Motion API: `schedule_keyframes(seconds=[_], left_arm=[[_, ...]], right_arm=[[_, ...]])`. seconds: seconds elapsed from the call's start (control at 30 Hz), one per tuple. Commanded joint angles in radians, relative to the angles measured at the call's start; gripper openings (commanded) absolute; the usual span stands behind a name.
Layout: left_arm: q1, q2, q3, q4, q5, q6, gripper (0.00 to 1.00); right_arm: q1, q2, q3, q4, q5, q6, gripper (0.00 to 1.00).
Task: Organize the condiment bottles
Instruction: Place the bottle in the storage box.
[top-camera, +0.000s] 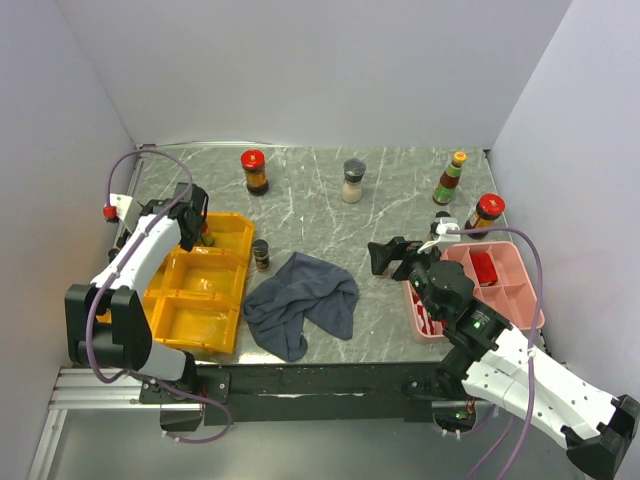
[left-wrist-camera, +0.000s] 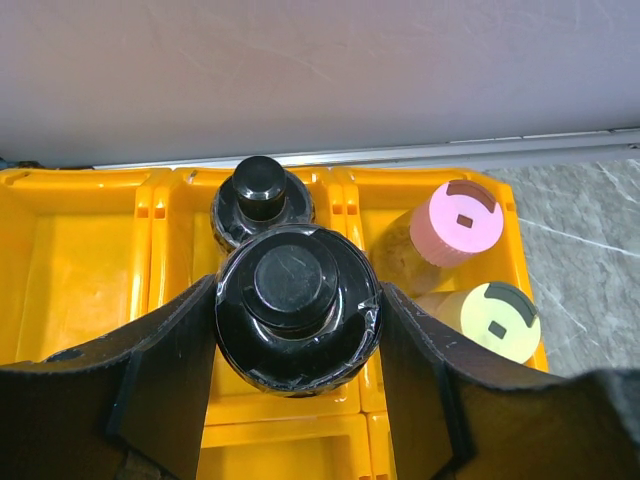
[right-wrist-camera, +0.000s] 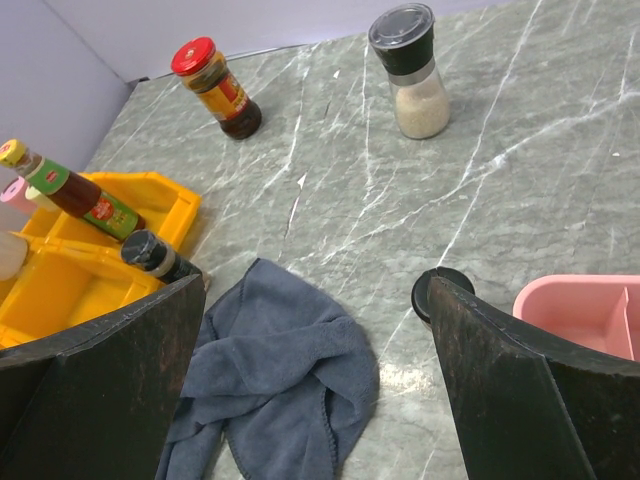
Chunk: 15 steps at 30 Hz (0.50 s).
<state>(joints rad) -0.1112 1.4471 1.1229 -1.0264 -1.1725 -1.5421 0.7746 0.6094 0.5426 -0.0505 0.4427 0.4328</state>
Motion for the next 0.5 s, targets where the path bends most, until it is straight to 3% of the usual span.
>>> schedule_keyframes(seconds=[0.0,0.27,0.47], left_arm=[[0.016,-0.007,-0.048,0.121,0.091,0.080,0.05],[0.019,0.053,0.014,-0.020,0.047,-0.013,0.02],[0.019,0.058,0.034,-0.029,0.043,0.000,0.01]], right_arm=[[-0.001,-0.002,0.036,0.046,0.013,-0.006,1.00],[-0.001,0.003,0.034,0.047,0.007,-0.002,1.00],[-0.001,0.004,0.034,0.047,0.007,-0.005,1.00]])
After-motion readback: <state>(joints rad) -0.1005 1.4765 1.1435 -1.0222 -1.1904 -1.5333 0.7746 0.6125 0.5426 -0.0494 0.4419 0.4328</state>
